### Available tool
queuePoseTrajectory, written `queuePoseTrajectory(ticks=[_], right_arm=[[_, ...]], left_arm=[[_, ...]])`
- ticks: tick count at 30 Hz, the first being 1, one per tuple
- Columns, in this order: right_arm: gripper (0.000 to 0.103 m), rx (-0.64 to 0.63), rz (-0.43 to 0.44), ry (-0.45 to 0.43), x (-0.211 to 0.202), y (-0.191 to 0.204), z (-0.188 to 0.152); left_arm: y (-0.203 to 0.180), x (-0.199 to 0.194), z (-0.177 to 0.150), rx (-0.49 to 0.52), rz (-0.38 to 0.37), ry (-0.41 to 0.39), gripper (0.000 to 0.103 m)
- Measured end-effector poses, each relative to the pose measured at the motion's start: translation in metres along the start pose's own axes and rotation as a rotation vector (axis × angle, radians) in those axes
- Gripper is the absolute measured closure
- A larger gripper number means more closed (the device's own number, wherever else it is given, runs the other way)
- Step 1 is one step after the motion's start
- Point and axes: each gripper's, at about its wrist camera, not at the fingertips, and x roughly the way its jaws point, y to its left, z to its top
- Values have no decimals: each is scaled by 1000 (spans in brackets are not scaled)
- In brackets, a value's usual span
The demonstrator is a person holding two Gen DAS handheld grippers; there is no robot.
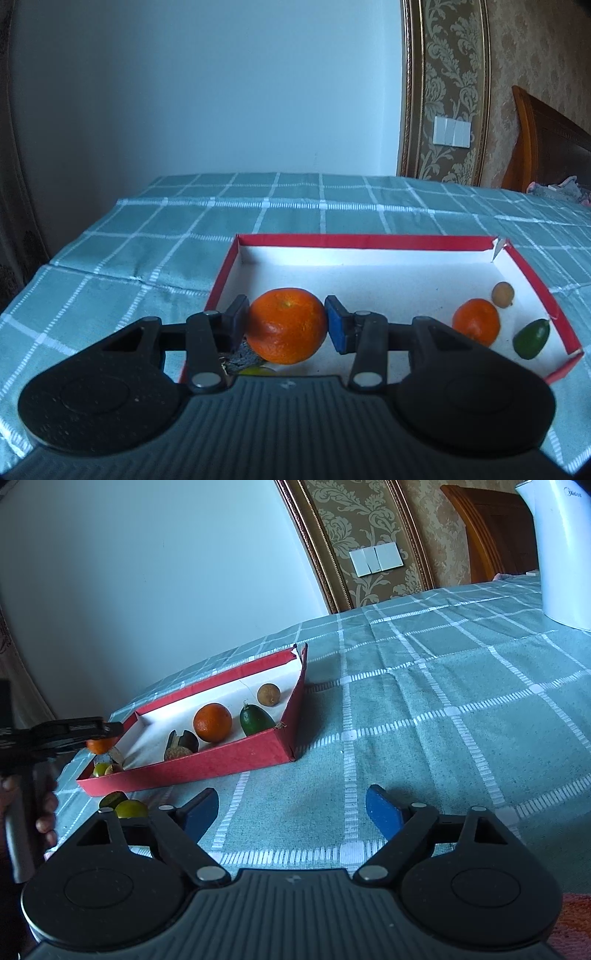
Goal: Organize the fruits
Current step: 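Lower the tangerine into the tray and open the left tool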
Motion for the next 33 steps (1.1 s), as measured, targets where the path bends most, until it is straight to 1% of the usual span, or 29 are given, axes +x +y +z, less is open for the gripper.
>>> queuePoseTrajectory(ticks=[1, 5, 13, 16, 20, 22, 27, 28, 29, 31, 33], right_arm=[[14, 1, 4, 0, 0, 0, 0], [10, 1, 14, 2, 1, 1, 0], [9, 4, 17, 1, 1, 0, 0], [9, 4, 17, 1, 1, 0, 0], [9, 4, 17, 1, 1, 0, 0], [9, 6, 18, 1, 1, 0, 0], [9, 6, 18, 0, 1, 0, 0], [9, 6, 18, 0, 1, 0, 0], [9, 6, 18, 1, 1, 0, 0], [9, 7, 19, 0, 1, 0, 0], [9, 7, 18, 0, 1, 0, 0]], left_arm=[[0, 4, -1, 1, 3, 9, 62], [-6, 9, -3, 39, 17, -5, 62], [-18, 12, -7, 93, 25, -21, 62], [-22, 10, -9, 107, 18, -23, 62], [-29, 7, -12, 124, -18, -14, 62], [-33, 7, -15, 141, -36, 8, 61], [-42, 11, -22, 178, -16, 32, 59], [-42, 12, -22, 177, -12, 37, 58], [-41, 12, -23, 174, -3, 35, 52], [-40, 9, -23, 168, 6, 23, 46], [-38, 6, -21, 164, 7, 11, 43]])
